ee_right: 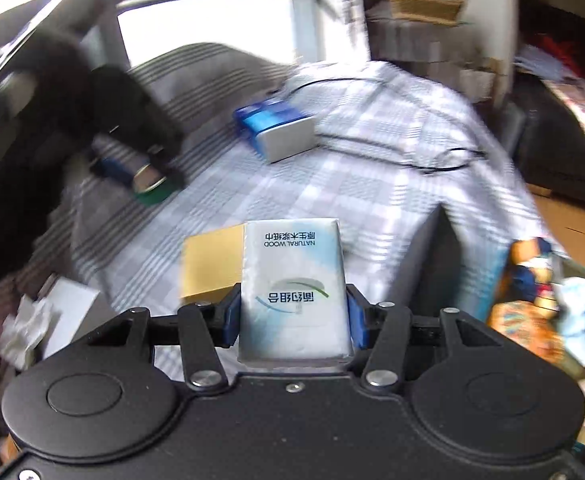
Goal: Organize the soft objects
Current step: 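Carry the tape roll with left tool while right tool carries the tissue pack over the tray, then open left tool to drop the tape roll in the tray while right tool releases the tissue pack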
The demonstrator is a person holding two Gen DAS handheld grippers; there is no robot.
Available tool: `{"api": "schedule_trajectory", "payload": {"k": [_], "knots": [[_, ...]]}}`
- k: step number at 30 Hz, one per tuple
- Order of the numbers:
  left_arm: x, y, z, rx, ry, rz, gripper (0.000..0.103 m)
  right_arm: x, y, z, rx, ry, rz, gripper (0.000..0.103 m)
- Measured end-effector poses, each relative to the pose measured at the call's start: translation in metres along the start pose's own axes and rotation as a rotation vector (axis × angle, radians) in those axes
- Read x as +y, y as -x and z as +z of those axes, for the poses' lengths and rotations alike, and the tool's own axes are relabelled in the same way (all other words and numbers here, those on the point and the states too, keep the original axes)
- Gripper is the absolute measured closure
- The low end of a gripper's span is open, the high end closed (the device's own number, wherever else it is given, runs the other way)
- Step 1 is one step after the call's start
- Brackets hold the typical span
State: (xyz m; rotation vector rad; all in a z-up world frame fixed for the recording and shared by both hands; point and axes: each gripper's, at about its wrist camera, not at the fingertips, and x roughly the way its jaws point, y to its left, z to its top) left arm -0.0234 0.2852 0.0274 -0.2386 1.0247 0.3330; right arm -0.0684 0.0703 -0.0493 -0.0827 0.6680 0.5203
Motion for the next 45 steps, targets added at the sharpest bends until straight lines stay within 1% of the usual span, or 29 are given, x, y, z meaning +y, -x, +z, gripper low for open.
{"api": "schedule_trajectory", "payload": {"k": [5, 10, 14, 17, 21, 29, 33, 39, 41, 42, 43, 45], "knots": [[-0.055, 0.018, -0.013, 0.004, -0.094, -0.111, 0.059, -0.050, 0.034, 0.006, -0.043, -0.142, -0.190, 0.052], [-0.121, 0.032, -0.025, 0.008, -0.211, -0.196, 0.058, -0.100, 0.063, 0.008, -0.074, -0.271, -0.382, 0.052], [-0.173, 0.040, -0.040, 0.018, -0.297, -0.254, 0.058, -0.139, 0.080, 0.003, -0.068, -0.414, -0.463, 0.052], [-0.207, 0.042, -0.050, 0.026, -0.353, -0.281, 0.058, -0.165, 0.087, -0.005, -0.059, -0.519, -0.498, 0.052], [-0.245, 0.040, -0.060, 0.046, -0.408, -0.313, 0.058, -0.191, 0.091, -0.015, -0.039, -0.612, -0.541, 0.052], [-0.313, 0.022, -0.073, 0.103, -0.496, -0.364, 0.058, -0.225, 0.102, -0.025, -0.010, -0.685, -0.586, 0.052], [-0.334, 0.010, -0.082, 0.132, -0.526, -0.369, 0.058, -0.239, 0.099, -0.025, 0.006, -0.698, -0.607, 0.052], [-0.347, -0.004, -0.088, 0.159, -0.544, -0.363, 0.058, -0.255, 0.096, -0.026, 0.023, -0.718, -0.618, 0.052], [-0.348, -0.006, -0.088, 0.155, -0.546, -0.354, 0.043, -0.257, 0.094, -0.026, 0.028, -0.715, -0.622, 0.052], [-0.348, -0.007, -0.089, 0.148, -0.544, -0.353, 0.034, -0.259, 0.093, -0.026, 0.031, -0.712, -0.622, 0.052], [-0.349, -0.007, -0.089, 0.142, -0.542, -0.351, 0.032, -0.260, 0.092, -0.026, 0.034, -0.710, -0.621, 0.052], [-0.349, -0.008, -0.089, 0.143, -0.542, -0.351, 0.032, -0.262, 0.090, -0.026, 0.042, -0.708, -0.615, 0.052]]}}
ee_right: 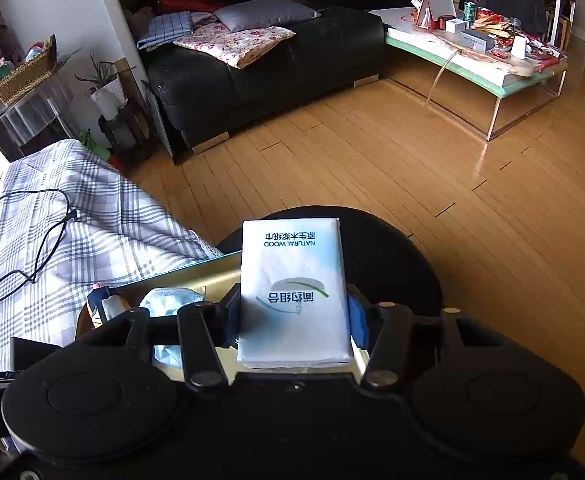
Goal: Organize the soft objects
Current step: 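Open left tool to drop the tape roll in the tray while right tool releases the tissue pack, then move both tools back from the tray to the items on the bed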
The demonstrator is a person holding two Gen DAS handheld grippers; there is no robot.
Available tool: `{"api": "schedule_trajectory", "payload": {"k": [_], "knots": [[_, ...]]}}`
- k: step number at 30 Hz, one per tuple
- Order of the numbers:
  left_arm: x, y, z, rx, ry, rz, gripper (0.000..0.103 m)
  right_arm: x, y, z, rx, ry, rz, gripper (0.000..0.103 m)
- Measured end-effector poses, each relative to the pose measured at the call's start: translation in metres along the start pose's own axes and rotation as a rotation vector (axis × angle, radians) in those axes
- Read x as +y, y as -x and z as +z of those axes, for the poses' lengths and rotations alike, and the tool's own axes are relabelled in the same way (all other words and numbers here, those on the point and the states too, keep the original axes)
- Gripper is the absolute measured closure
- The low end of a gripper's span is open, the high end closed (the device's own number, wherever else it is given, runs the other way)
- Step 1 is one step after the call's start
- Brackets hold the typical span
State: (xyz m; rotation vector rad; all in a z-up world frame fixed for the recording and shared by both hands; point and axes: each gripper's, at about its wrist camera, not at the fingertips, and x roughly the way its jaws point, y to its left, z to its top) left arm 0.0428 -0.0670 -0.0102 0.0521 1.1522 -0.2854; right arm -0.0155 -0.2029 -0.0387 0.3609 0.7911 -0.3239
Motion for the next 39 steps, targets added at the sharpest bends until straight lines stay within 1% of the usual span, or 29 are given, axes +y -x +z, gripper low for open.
{"api": "schedule_trajectory", "payload": {"k": [3, 10, 15, 21, 25, 30, 33, 39], "knots": [[0.002, -0.001, 0.000, 0.004, 0.004, 0.001, 0.029, 0.000, -0.004, 0.002, 0.010, -0.002, 0.010, 0.052], [0.007, -0.001, -0.002, 0.009, 0.014, 0.002, 0.029, 0.006, -0.007, 0.003, -0.004, 0.029, 0.000, 0.051], [0.011, 0.007, -0.005, -0.002, 0.020, -0.003, 0.027, 0.008, -0.004, 0.001, 0.000, 0.034, 0.028, 0.051], [0.024, 0.021, -0.015, -0.024, 0.025, 0.029, 0.025, 0.012, 0.003, -0.004, 0.009, 0.044, 0.032, 0.051], [0.043, 0.033, -0.025, -0.037, 0.043, 0.054, 0.025, 0.020, 0.011, -0.009, 0.009, 0.061, 0.042, 0.051], [0.072, 0.053, -0.038, -0.070, 0.074, 0.117, 0.024, 0.039, 0.023, -0.017, 0.008, 0.103, 0.067, 0.051], [0.096, 0.067, -0.050, -0.087, 0.113, 0.160, 0.022, 0.056, 0.031, -0.024, 0.009, 0.140, 0.091, 0.051], [0.153, 0.090, -0.079, -0.093, 0.225, 0.205, 0.022, 0.101, 0.047, -0.046, 0.015, 0.239, 0.144, 0.051]]}}
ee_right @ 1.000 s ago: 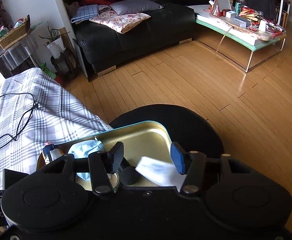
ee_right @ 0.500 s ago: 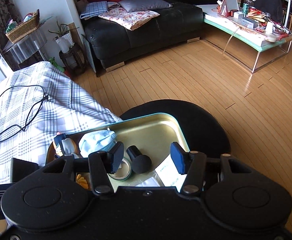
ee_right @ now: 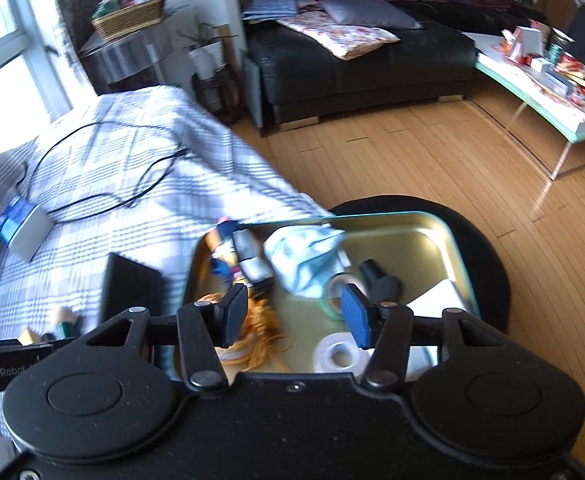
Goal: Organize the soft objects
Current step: 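Move both tools back from the tray to the items on the bed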
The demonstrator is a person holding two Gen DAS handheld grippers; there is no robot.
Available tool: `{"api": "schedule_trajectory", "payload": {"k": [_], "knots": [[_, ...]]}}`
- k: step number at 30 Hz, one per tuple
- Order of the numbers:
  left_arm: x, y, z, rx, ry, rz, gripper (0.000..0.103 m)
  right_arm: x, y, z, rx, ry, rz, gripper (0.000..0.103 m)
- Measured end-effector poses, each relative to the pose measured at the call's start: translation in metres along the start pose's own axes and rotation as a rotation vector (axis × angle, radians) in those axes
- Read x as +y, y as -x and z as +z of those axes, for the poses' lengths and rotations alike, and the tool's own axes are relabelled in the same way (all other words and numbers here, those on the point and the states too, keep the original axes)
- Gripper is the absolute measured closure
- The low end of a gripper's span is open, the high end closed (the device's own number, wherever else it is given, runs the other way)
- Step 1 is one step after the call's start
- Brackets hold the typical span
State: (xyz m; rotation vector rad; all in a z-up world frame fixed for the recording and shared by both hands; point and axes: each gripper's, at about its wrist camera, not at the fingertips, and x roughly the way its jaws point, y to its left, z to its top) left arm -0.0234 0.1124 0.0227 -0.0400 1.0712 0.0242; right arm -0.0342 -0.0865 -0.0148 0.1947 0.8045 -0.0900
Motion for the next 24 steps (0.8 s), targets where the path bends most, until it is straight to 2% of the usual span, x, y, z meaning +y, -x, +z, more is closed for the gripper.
{"api": "schedule_trajectory", "payload": {"k": [6, 11, 14, 16, 21, 24], "knots": [[0.068, 0.009, -0.016, 0.009, 0.125, 0.044, 0.022, 0.062, 0.007, -0.014, 0.017, 0.121, 0.066, 0.051], [0.114, 0.025, -0.025, -0.020, 0.208, 0.107, 0.020, 0.112, 0.011, -0.027, 0.036, 0.226, 0.113, 0.051], [0.141, 0.045, -0.029, -0.060, 0.265, 0.144, 0.017, 0.139, 0.012, -0.036, 0.049, 0.287, 0.136, 0.051], [0.157, 0.060, -0.031, -0.097, 0.291, 0.178, 0.010, 0.156, 0.013, -0.042, 0.057, 0.325, 0.150, 0.051], [0.196, 0.092, -0.033, -0.192, 0.347, 0.311, 0.001, 0.191, 0.010, -0.052, 0.070, 0.407, 0.167, 0.051], [0.215, 0.097, -0.037, -0.198, 0.388, 0.319, 0.001, 0.207, 0.004, -0.057, 0.080, 0.444, 0.170, 0.051]]}}
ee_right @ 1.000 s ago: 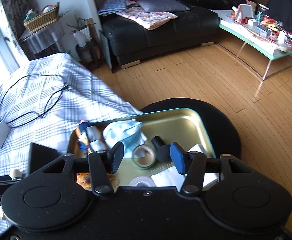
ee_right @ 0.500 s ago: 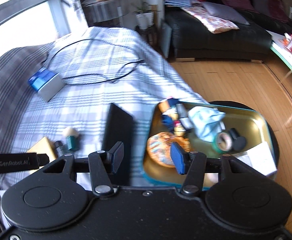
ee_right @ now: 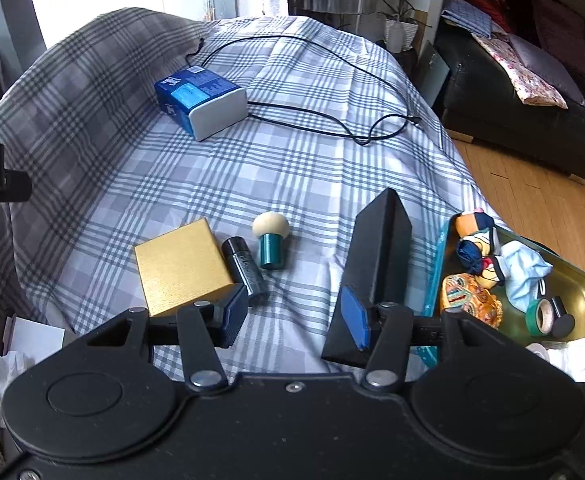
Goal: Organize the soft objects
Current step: 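Move both tools back from the tray to the items on the bed, then lower right tool toward the black glass bottle beside the brush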
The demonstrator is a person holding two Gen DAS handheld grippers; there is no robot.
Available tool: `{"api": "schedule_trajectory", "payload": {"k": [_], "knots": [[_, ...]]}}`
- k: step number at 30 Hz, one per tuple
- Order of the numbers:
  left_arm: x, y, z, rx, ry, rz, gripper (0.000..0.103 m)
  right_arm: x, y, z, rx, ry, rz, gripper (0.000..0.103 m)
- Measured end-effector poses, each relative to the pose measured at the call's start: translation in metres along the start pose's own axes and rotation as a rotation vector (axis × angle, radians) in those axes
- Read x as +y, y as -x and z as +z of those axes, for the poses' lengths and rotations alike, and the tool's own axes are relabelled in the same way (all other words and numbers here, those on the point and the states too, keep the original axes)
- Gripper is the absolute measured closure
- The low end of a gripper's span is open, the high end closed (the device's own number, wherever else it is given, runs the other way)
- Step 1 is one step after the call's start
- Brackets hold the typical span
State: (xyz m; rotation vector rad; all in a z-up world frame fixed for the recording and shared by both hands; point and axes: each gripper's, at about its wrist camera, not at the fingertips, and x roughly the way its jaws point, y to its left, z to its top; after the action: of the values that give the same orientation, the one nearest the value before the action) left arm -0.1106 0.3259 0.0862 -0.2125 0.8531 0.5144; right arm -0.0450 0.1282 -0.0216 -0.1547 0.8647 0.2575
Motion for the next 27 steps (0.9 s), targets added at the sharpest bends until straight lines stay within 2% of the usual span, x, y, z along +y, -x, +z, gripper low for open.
{"api": "schedule_trajectory", "payload": {"k": [6, 11, 18, 27], "knots": [[0.012, -0.021, -0.004, 0.068, 0.052, -0.028, 0.001, 0.014, -0.026, 0.015, 0.024, 0.005, -0.015, 0.052], [0.002, -0.033, -0.014, 0.113, 0.050, -0.062, 0.001, 0.012, -0.051, 0.031, 0.050, -0.041, -0.013, 0.052], [-0.008, -0.055, -0.025, 0.203, 0.056, -0.089, 0.001, 0.016, -0.081, 0.043, 0.079, -0.037, -0.023, 0.052], [-0.012, -0.069, -0.029, 0.240, 0.055, -0.091, 0.001, 0.028, -0.108, 0.057, 0.118, -0.026, -0.029, 0.052]]}}
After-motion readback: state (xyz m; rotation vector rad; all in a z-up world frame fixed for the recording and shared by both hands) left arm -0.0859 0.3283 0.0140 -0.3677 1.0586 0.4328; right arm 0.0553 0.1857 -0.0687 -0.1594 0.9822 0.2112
